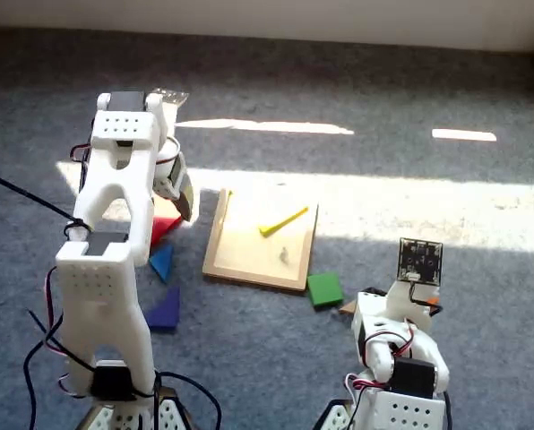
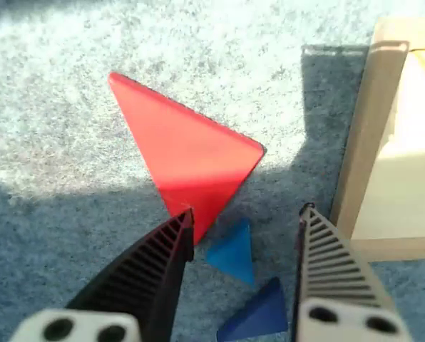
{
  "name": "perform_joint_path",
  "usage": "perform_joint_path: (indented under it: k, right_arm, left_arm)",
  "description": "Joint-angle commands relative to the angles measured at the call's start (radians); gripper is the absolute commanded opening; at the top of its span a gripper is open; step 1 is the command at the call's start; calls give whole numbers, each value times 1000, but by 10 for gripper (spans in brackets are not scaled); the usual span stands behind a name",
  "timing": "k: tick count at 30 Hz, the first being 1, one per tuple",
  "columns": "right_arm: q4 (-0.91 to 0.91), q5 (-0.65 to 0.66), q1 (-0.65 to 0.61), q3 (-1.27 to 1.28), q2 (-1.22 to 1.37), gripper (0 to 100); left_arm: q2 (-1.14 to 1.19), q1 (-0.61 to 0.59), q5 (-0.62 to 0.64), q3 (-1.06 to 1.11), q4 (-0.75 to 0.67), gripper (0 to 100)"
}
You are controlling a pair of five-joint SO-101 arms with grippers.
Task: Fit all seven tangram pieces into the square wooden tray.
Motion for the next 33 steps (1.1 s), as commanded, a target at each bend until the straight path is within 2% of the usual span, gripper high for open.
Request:
perform_joint_path:
  k: [1,4,8,10,16,21,33]
  right_arm:
    - [-21,12,13,131,-12,5]
    - [-21,12,13,131,-12,5]
    - [-21,12,13,131,-12,5]
    - [-21,12,13,131,-12,5]
    - [-21,12,13,131,-12,5]
    - [-21,12,13,131,-12,5]
    - [-21,12,13,131,-12,5]
  left_arm:
    - [-116,50,-3,27,14,229]
    - [-116,18,40,24,14,235]
    - [-87,-38,52,24,5,341]
    - [-58,-71,83,25,-34,357]
    - [71,-114,121,25,-158,351]
    - [145,-91,121,24,-163,321]
    - [150,-71,115,24,-157,237]
